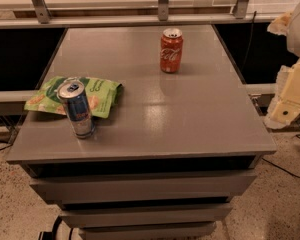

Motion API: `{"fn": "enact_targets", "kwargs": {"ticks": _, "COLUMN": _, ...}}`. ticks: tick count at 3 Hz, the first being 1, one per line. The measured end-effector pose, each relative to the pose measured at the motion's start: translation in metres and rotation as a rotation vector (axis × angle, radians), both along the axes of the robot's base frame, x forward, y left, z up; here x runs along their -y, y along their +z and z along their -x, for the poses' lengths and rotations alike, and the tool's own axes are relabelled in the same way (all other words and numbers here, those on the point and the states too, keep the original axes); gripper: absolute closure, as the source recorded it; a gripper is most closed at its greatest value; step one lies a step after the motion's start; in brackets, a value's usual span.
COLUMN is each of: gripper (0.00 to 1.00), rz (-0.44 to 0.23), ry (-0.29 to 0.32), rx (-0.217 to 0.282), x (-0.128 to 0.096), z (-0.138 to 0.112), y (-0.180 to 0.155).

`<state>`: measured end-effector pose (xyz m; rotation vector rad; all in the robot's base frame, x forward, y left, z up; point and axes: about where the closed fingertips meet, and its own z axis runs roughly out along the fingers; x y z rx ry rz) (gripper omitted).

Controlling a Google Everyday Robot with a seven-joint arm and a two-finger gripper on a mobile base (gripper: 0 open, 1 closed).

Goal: Knock redbull can over

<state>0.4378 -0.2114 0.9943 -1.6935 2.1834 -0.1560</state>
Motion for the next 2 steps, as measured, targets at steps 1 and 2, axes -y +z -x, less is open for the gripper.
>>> {"fn": "enact_targets", "kwargs": {"ticks": 1, "gripper": 0.00, "rz": -0.008, "ry": 0.004, "rx": 0.003, "x": -0.001, "z": 0.000, "y": 0.001}}
{"fn": "enact_targets", "kwargs": {"ticks": 2, "gripper": 0.00, "rz": -0.092, "ry": 0.054, "rx": -0.002, "x": -0.018, "z": 0.000, "y": -0.001}}
